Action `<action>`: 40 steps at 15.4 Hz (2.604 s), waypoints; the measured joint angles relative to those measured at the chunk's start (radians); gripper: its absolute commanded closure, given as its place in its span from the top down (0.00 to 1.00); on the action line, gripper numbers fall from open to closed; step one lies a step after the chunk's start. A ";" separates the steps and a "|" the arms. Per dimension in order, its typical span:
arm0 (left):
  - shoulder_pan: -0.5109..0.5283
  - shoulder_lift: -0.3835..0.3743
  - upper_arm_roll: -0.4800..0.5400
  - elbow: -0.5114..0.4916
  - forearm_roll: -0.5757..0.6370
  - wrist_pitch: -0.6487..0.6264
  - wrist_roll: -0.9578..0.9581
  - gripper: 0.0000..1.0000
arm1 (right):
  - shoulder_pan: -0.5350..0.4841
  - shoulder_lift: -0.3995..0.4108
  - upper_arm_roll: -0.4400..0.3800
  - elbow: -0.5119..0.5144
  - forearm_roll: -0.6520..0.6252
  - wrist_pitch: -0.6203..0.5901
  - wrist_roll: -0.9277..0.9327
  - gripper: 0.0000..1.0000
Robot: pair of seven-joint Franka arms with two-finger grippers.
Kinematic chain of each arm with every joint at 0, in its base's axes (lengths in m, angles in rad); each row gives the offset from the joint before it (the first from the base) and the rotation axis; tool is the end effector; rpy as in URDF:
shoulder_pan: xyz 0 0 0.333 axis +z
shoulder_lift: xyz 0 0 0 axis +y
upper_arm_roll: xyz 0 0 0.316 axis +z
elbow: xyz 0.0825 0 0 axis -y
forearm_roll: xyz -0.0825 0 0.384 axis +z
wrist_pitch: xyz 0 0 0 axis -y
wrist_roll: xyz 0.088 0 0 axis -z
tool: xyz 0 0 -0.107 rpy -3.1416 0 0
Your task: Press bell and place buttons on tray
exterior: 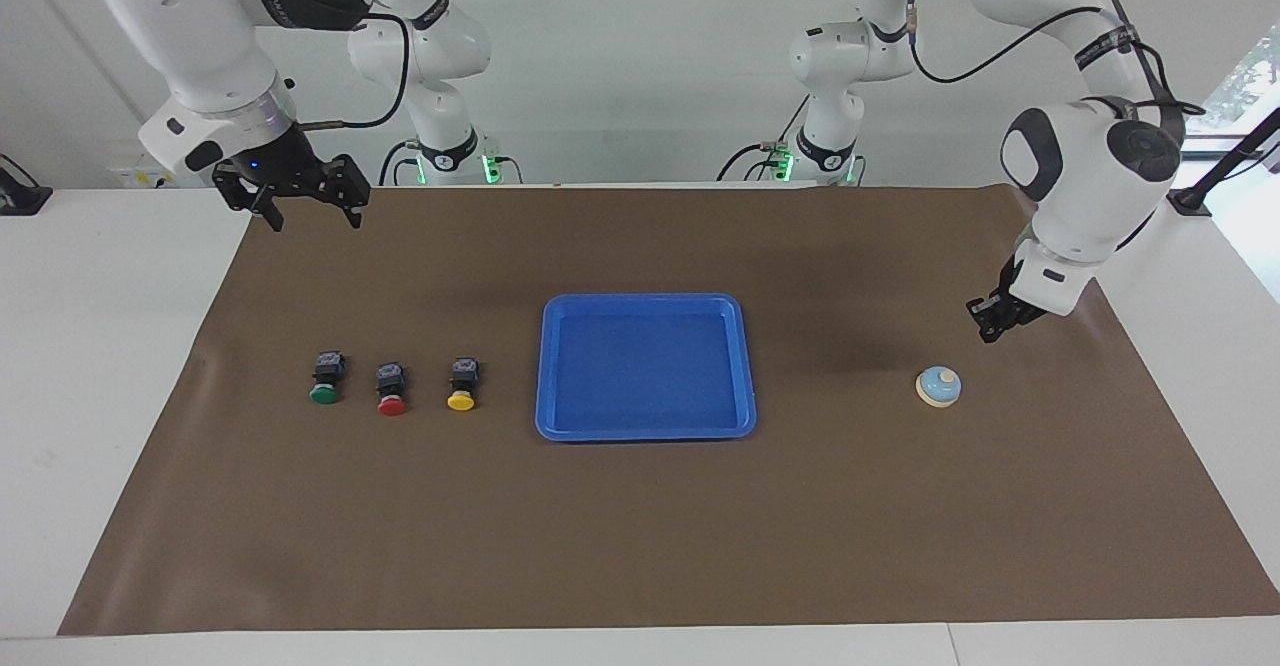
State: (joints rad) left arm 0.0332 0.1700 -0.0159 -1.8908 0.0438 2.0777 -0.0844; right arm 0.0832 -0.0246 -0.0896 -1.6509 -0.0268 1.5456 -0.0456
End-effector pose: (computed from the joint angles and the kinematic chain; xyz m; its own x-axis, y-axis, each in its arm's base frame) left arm 0.6021 0.0130 0.4171 0.9966 0.0806 0.0195 0.0812 -0.9961 -0.0344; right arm 0.5418 -0.0070 0.5982 0.9959 0.0387 -0.0817 0.0406 -0.9990 0.0209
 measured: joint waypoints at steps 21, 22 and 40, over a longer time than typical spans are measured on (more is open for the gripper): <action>-0.013 0.059 -0.016 0.132 -0.003 -0.158 0.001 1.00 | 0.000 0.000 0.000 0.000 0.000 0.000 0.000 1.00; -0.022 0.043 -0.016 0.188 -0.005 -0.228 -0.002 1.00 | 0.000 0.000 0.000 0.000 0.000 0.000 0.000 1.00; -0.042 -0.156 -0.014 0.218 -0.006 -0.475 -0.012 1.00 | 0.000 0.000 0.000 0.000 0.000 0.000 0.000 1.00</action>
State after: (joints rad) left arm -0.0092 0.0144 -0.0303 -1.6728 0.0379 1.6026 -0.0960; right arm 0.0832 -0.0246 -0.0896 -1.6509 -0.0268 1.5456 -0.0456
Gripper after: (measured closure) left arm 0.000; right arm 0.000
